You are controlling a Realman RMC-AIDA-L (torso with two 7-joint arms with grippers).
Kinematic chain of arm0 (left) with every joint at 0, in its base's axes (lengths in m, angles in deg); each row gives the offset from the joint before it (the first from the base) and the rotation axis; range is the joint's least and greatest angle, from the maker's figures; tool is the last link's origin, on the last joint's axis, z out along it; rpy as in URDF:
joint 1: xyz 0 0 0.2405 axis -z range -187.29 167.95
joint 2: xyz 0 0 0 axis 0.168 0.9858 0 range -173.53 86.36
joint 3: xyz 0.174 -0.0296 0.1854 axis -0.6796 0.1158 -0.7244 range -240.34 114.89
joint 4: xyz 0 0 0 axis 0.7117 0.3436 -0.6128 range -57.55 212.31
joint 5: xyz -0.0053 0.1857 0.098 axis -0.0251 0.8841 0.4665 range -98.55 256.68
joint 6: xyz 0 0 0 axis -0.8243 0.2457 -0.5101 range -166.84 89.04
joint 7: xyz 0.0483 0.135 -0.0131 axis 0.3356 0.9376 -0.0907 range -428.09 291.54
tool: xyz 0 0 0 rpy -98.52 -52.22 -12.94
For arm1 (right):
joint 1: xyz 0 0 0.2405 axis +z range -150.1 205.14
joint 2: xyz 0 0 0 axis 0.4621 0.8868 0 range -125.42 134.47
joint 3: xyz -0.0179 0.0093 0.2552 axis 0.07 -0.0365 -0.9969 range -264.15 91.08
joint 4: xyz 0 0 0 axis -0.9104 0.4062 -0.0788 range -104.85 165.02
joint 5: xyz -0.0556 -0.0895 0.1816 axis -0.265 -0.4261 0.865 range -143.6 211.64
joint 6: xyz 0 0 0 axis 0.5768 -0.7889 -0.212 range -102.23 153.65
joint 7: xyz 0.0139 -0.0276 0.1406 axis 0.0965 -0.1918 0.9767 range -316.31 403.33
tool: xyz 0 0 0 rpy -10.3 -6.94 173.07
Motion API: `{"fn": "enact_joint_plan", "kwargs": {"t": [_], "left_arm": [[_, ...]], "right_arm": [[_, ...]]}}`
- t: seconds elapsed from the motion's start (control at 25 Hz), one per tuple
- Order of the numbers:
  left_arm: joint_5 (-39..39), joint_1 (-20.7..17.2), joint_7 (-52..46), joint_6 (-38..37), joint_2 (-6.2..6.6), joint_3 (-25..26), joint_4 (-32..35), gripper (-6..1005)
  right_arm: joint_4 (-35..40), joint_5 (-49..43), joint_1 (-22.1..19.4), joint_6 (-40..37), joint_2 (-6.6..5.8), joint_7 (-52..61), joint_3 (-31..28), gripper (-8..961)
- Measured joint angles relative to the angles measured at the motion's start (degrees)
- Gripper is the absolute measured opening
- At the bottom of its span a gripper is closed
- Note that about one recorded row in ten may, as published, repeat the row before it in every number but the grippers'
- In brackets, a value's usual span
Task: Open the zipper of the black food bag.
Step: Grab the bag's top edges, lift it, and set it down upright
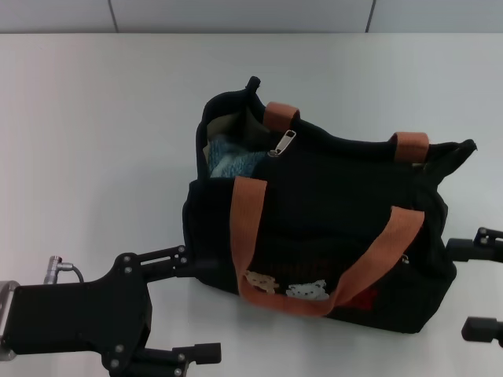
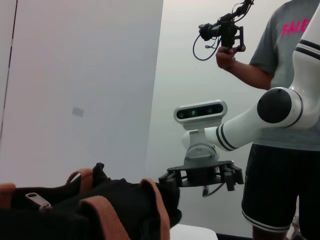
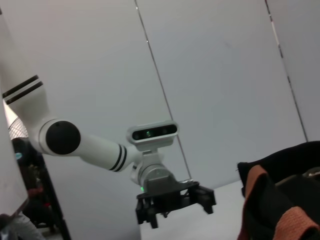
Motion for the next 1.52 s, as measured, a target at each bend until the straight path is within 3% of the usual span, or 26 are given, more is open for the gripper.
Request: {"fn": "enact_joint_plan", "kwargs": {"t": [0.44,0.52,0.64,0.76,1.12,1.4,1.52], "left_arm": [[-0.12,-0.07,0.23,0.18,0.03,0.87,0.04,838],[-0.15,-1.31,1.17,1.24,0.41,4.56,-0.50,837],[0.03,-2.99,2.92,4.53,0.17,14.85,-2.59,835],[0.16,-3.17,5.02,6.76,-0.17,17.71,-3.90,832],[0.10,3.68,22.24,14.13,-0.65,15.98,-20.34,826],[-0.98,4.89,29.02,16.19,-0.74,19.86,-26.27,821],[-1.01,5.17,30.95,16.36,-0.79,20.52,-27.13,747]], "right_arm": [[-0.02,-0.18,-0.42,-0.38,-0.01,-0.34,0.84,848],[0.03,-0.03,-0.74,-0.41,-0.03,-0.37,0.56,847],[0.07,0.21,-1.16,-0.41,-0.13,-0.42,0.09,847],[0.08,0.25,-1.21,-0.34,-0.08,-0.43,-0.27,847],[0.09,0.28,-0.93,-0.44,-0.02,-0.45,-0.28,846],[0.08,1.04,-1.15,-0.47,-0.01,-0.45,-0.52,845],[0.07,1.21,-1.06,-0.50,-0.01,-0.22,-0.96,844]]}}
